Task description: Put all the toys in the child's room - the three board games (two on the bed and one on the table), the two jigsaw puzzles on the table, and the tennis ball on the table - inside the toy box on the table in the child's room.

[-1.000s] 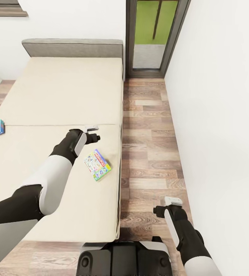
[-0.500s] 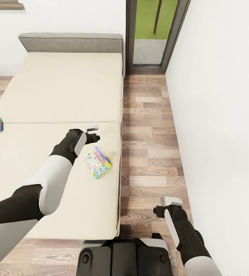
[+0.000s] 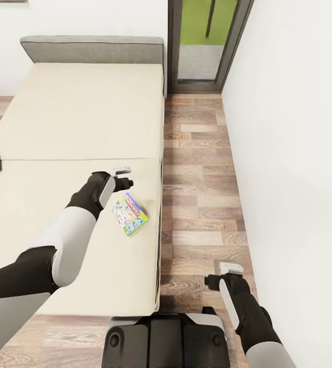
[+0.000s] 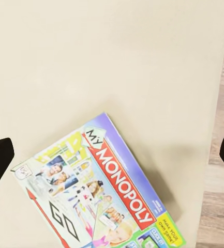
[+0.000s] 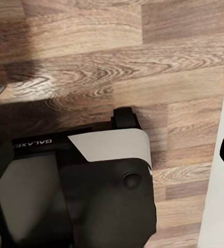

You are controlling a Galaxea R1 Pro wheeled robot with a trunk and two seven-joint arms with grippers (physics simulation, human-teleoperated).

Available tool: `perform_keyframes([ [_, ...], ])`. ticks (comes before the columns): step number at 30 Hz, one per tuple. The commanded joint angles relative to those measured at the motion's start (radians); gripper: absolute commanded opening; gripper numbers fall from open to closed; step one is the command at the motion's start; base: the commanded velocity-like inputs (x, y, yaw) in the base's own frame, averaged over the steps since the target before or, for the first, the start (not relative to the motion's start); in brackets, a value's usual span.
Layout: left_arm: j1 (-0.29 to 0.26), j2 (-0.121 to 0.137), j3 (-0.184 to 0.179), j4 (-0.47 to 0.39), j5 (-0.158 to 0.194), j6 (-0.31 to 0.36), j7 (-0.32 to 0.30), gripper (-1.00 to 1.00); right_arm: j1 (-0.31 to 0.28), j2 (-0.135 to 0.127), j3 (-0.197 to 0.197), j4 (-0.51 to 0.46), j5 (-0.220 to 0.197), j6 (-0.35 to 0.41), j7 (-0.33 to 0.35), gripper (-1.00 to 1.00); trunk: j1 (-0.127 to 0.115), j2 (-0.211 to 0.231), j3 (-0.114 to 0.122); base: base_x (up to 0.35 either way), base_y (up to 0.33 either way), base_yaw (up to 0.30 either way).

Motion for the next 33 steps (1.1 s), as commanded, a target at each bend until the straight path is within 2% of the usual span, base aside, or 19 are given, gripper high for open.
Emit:
perform_keyframes([
  [1,0.000,-0.001,0.006,-0.004,0.000,0.005,0.002,1.00,0.000,0.001,-0.001,-0.001,-0.003,0.004,-0.004,1.00,0.001,-0.002,-0.003,0.000,0.000,0.000],
  [9,0.000,0.000,0.006,-0.037,0.000,0.003,-0.001,1.00,0.000,0.000,-0.001,-0.001,-0.005,0.004,-0.004,1.00,0.001,-0.002,-0.016,0.000,0.000,0.000],
  [33,0.000,0.003,0.006,-0.042,0.000,-0.002,0.003,1.00,0.000,-0.002,-0.001,-0.001,-0.005,0.004,-0.004,1.00,0.001,-0.002,-0.055,0.000,0.000,0.000],
])
